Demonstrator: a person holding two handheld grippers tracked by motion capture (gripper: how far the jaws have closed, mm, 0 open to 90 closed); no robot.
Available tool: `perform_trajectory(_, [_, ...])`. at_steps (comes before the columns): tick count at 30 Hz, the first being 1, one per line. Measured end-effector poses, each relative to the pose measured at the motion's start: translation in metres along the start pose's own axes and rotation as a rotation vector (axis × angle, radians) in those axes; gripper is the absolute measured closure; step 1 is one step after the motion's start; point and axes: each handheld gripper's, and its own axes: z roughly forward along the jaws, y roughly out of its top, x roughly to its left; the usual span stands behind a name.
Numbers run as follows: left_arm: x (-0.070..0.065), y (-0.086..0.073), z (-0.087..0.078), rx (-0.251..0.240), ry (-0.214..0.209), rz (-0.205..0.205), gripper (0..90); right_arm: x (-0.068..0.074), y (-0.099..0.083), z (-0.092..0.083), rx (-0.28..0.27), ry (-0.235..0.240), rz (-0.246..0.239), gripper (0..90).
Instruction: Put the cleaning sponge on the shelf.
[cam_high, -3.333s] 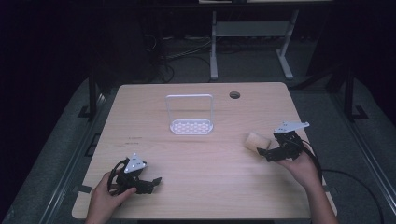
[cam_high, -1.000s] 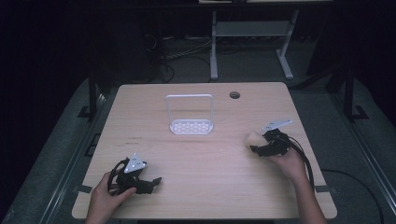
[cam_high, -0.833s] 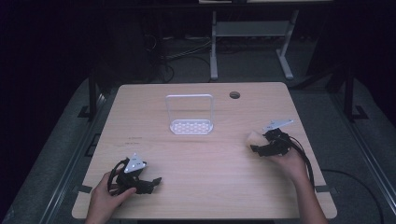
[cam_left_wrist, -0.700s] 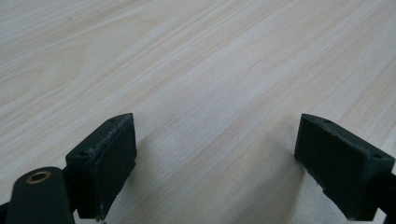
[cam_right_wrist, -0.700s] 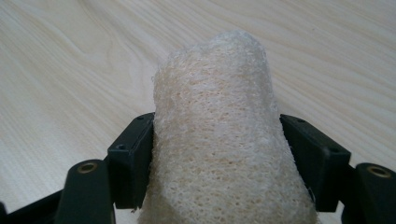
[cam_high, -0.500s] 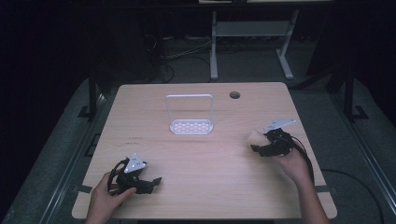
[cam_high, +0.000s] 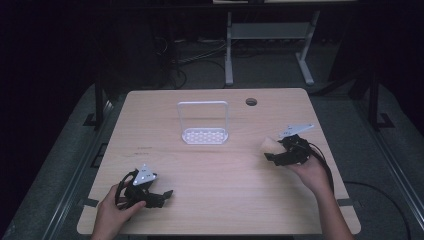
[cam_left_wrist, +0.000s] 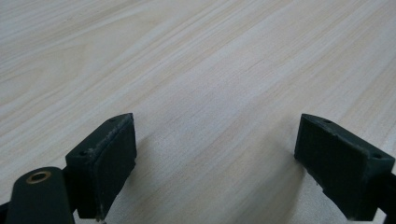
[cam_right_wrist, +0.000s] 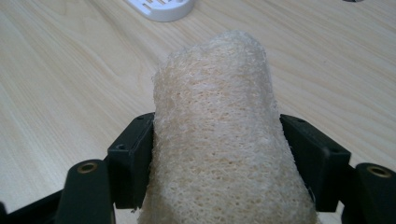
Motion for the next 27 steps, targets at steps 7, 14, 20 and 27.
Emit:
perform_trajectory(7, [0.0, 0.0, 0.0, 0.001, -0.001, -0.002, 12.1, 0.004, 0.006, 0.003, 0.004, 0.012, -0.018, 30.5])
perform_trajectory(14, [0.0, 0.0, 0.0, -0.001, 0.0, -0.002, 12.1, 0.01, 0.016, 0.008, -0.004, 0.029, -0.035, 30.5])
perform_trajectory(20, [0.0, 0.0, 0.0, 0.0, 0.0, -0.001, 12.1, 0.016, 0.025, 0.013, -0.006, 0.044, -0.056, 30.5])
perform_trajectory(27, [0.0, 0.0, 0.0, 0.002, -0.001, -0.001, 12.1, 0.02, 0.034, 0.018, -0.009, 0.057, -0.071, 30.5])
